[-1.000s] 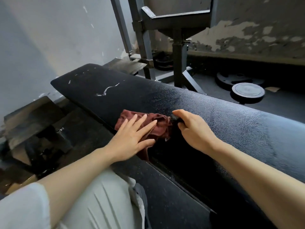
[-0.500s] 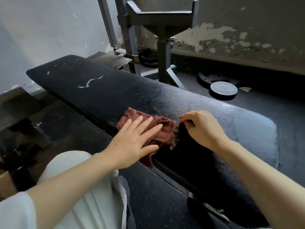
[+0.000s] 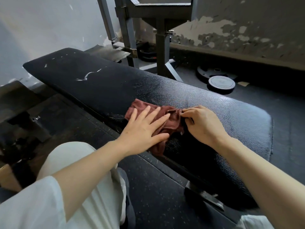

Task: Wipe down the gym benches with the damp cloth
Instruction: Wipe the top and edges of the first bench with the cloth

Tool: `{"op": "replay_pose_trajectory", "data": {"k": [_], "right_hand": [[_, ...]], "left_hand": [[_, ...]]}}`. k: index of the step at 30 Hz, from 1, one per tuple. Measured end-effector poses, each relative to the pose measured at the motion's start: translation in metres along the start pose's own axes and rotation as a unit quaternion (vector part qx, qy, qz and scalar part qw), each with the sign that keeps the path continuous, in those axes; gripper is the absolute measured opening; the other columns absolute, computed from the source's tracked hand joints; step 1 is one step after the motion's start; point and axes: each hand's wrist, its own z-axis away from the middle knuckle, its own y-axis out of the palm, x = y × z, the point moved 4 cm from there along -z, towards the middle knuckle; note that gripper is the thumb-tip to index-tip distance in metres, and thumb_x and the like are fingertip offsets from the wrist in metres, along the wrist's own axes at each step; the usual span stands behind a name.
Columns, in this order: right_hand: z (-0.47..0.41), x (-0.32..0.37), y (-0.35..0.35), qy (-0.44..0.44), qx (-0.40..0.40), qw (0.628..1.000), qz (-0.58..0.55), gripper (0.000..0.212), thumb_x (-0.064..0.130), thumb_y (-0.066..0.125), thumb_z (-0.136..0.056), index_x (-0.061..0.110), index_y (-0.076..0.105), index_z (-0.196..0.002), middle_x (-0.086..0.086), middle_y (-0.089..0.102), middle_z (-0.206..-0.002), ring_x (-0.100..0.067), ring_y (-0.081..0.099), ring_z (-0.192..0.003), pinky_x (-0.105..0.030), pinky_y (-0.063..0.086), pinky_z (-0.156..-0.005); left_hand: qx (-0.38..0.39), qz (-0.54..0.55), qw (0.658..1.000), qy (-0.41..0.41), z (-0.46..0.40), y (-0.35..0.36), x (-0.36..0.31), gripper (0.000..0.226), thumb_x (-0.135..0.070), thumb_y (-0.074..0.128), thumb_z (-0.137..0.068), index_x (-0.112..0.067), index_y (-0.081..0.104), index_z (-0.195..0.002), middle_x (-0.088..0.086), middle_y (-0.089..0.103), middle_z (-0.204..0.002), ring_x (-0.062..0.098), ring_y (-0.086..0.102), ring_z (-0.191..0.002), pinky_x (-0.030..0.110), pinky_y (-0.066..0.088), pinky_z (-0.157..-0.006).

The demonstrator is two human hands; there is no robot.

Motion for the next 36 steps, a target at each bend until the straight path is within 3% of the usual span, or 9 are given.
{"op": "replay_pose_trajectory", "data": {"k": [4, 7, 10, 15, 18, 21, 26, 32, 36], "right_hand": [[0.001, 0.002, -0.001, 0.008, 0.018, 1.0, 0.008, 0.025, 0.014, 0.054, -0.089, 0.013, 0.073, -0.105, 0.004, 0.068, -0.119, -0.02, 0.053, -0.117, -0.037, 0.047, -0.095], [-0.002, 0.009, 0.004, 0.019, 0.021, 0.999, 0.019, 0.023, 0.018, 0.053, -0.089, 0.015, 0.071, -0.102, 0.005, 0.068, -0.114, -0.022, 0.053, -0.113, -0.04, 0.05, -0.09], [-0.005, 0.024, 0.01, 0.006, 0.04, 0.999, 0.025, 0.022, 0.021, 0.05, -0.089, 0.02, 0.068, -0.101, 0.008, 0.066, -0.111, -0.02, 0.051, -0.109, -0.037, 0.051, -0.085], [-0.02, 0.053, 0.017, -0.027, 0.061, 0.997, 0.033, 0.016, 0.02, 0.048, -0.089, 0.014, 0.062, -0.092, 0.004, 0.062, -0.104, -0.021, 0.051, -0.106, -0.034, 0.05, -0.081], [-0.029, 0.068, 0.02, -0.04, 0.058, 0.997, 0.028, 0.017, 0.022, 0.049, -0.089, 0.013, 0.062, -0.098, 0.001, 0.061, -0.106, -0.022, 0.05, -0.107, -0.036, 0.05, -0.083], [-0.032, 0.078, 0.022, -0.042, 0.043, 0.998, 0.022, 0.019, 0.021, 0.05, -0.09, 0.012, 0.06, -0.103, -0.001, 0.059, -0.108, -0.023, 0.049, -0.11, -0.036, 0.048, -0.085], [-0.035, 0.078, 0.031, -0.057, 0.021, 0.998, 0.0, 0.032, 0.014, 0.049, -0.089, 0.008, 0.057, -0.119, -0.005, 0.058, -0.122, -0.026, 0.049, -0.115, -0.039, 0.045, -0.093], [-0.056, 0.085, 0.048, -0.091, 0.032, 0.995, 0.002, 0.04, 0.014, 0.048, -0.09, 0.013, 0.053, -0.13, -0.004, 0.056, -0.129, -0.028, 0.049, -0.119, -0.038, 0.042, -0.098], [-0.073, 0.09, 0.059, -0.108, 0.04, 0.993, 0.028, 0.038, 0.017, 0.045, -0.093, 0.013, 0.054, -0.13, -0.005, 0.057, -0.129, -0.026, 0.048, -0.123, -0.035, 0.038, -0.102]], "left_hand": [[-0.001, 0.066, 0.991, -0.117, -0.01, -0.004, 0.05, 0.055, -0.066, 0.027, -0.091, -0.059, 0.011, -0.143, -0.009, -0.003, -0.162, 0.031, -0.012, -0.147, 0.06, -0.012, -0.112], [-0.112, 0.088, 0.979, -0.144, -0.011, -0.017, 0.073, 0.046, -0.036, 0.047, -0.099, -0.046, 0.038, -0.142, -0.002, 0.032, -0.155, 0.036, 0.027, -0.142, 0.051, 0.02, -0.115], [-0.218, 0.114, 0.956, -0.158, -0.003, -0.034, 0.081, 0.055, -0.002, 0.056, -0.088, -0.033, 0.056, -0.133, 0.0, 0.06, -0.129, 0.031, 0.06, -0.11, 0.041, 0.049, -0.091], [-0.334, 0.077, 0.925, -0.163, 0.012, -0.067, 0.087, 0.066, 0.01, 0.057, -0.081, -0.027, 0.054, -0.136, 0.002, 0.061, -0.127, 0.034, 0.065, -0.098, 0.042, 0.055, -0.083], [-0.207, 0.114, 0.964, -0.119, 0.02, -0.057, 0.073, 0.086, -0.018, 0.066, -0.086, -0.045, 0.016, -0.15, -0.001, 0.047, -0.145, 0.033, 0.056, -0.117, 0.045, 0.047, -0.099], [-0.149, 0.178, 0.967, -0.106, 0.024, -0.036, 0.065, 0.068, -0.05, 0.061, -0.088, -0.038, 0.032, -0.148, -0.002, 0.045, -0.148, 0.023, 0.035, -0.14, 0.049, 0.019, -0.117], [-0.074, 0.095, 0.983, -0.135, 0.017, -0.014, 0.066, 0.049, -0.037, 0.036, -0.103, -0.042, 0.021, -0.15, -0.001, 0.001, -0.163, 0.029, -0.002, -0.149, 0.05, 0.0, -0.118], [-0.035, 0.088, 0.992, -0.083, 0.039, -0.013, 0.07, 0.051, -0.022, 0.034, -0.104, -0.04, 0.02, -0.15, -0.003, 0.006, -0.162, 0.03, 0.005, -0.148, 0.042, 0.01, -0.12], [-0.013, 0.036, 0.983, -0.182, 0.016, -0.012, 0.126, 0.057, -0.015, 0.034, -0.105, -0.038, 0.011, -0.152, 0.005, 0.004, -0.163, 0.037, 0.006, -0.147, 0.048, 0.015, -0.118]]}}
